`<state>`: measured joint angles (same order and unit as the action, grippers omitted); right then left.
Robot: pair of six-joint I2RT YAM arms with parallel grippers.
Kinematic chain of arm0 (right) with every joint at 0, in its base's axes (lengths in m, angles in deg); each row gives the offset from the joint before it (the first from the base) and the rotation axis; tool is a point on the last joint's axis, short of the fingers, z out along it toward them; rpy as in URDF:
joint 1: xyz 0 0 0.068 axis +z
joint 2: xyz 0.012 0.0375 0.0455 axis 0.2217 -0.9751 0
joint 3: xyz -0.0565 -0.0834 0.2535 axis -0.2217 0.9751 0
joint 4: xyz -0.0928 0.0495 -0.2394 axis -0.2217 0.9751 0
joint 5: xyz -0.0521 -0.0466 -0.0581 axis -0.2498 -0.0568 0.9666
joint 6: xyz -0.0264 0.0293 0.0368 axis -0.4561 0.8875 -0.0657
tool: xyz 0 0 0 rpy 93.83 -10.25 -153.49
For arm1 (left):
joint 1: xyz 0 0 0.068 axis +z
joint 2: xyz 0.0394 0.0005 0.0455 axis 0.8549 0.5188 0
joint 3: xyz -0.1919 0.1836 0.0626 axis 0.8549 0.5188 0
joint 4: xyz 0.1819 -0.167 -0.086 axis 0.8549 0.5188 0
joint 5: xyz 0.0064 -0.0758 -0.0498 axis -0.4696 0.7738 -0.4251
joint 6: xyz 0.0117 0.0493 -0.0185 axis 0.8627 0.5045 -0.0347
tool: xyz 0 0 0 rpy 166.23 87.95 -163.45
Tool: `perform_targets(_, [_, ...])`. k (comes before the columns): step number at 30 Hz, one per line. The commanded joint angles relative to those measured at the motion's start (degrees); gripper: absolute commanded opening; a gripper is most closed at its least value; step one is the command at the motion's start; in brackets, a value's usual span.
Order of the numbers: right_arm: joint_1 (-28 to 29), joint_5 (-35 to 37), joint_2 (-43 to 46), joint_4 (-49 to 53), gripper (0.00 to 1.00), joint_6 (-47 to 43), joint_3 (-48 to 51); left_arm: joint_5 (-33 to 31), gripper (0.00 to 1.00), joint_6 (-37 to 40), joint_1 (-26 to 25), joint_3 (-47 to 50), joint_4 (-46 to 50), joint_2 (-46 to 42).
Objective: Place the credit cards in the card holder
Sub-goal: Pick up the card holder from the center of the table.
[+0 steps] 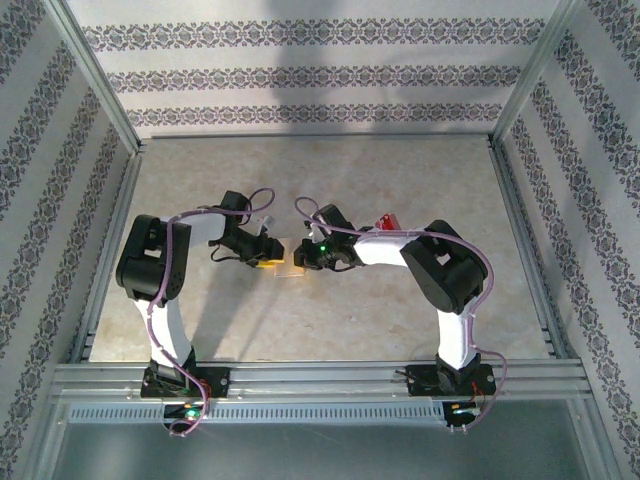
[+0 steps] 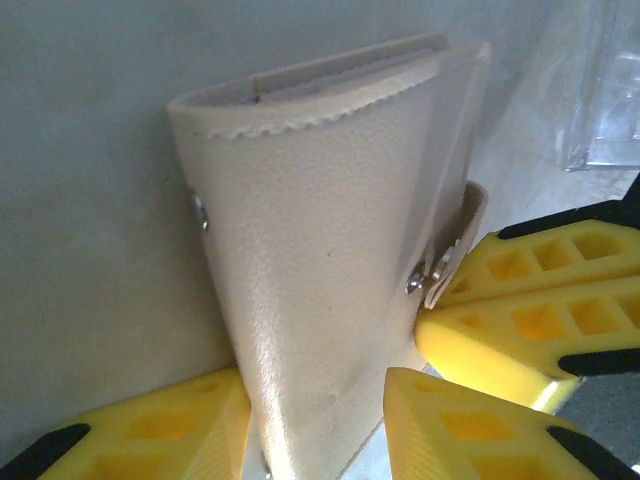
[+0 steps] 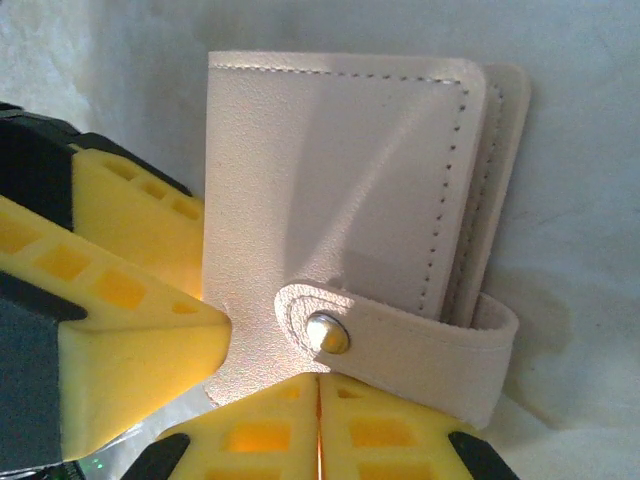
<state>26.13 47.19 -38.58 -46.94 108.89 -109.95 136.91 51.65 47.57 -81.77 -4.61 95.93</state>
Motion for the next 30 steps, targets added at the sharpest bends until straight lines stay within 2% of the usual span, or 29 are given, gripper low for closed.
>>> perform_targets(1, [-1.3,2.8,-1.1,2.1,0.09,0.9,3.0,5.9,0.35,-1.8,-0.2,-0.8,-4.4,1.9])
perform_targets(8, [-1.3,2.2,0.2,1.1,0.09,1.0,3.7,6.0,0.14,-2.5,-0.2,0.4,-5.1,-0.7])
perform_targets(12, [-1.3,1.5,4.2,-0.3,0.1,1.5,5.8,5.4,0.01,-2.4,-0.2,1.3,-5.6,-2.7])
perform_targets(19, [-2.2,0.3,18.7,-2.2,0.19,3.1,14.8,4.7,0.0,0.7,-0.2,4.3,-7.2,-8.0])
perform_targets(22, [-4.4,-1.8,25.8,-6.4,0.22,5.7,21.0,6.4,0.0,2.5,-0.2,6.9,-10.3,-12.4])
perform_targets(24, [-6.3,-3.1,29.9,-9.8,0.27,7.6,24.5,8.2,0.0,3.8,-0.2,8.5,-12.2,-15.2])
perform_targets(28, [-9.4,-4.3,35.1,-11.6,0.47,7.1,26.9,12.8,0.0,6.5,-0.2,11.0,-14.8,-20.4])
perform_targets(30, [-10.3,-6.2,35.2,-15.8,0.56,6.9,27.4,15.4,0.0,7.4,-0.2,11.8,-15.8,-22.5])
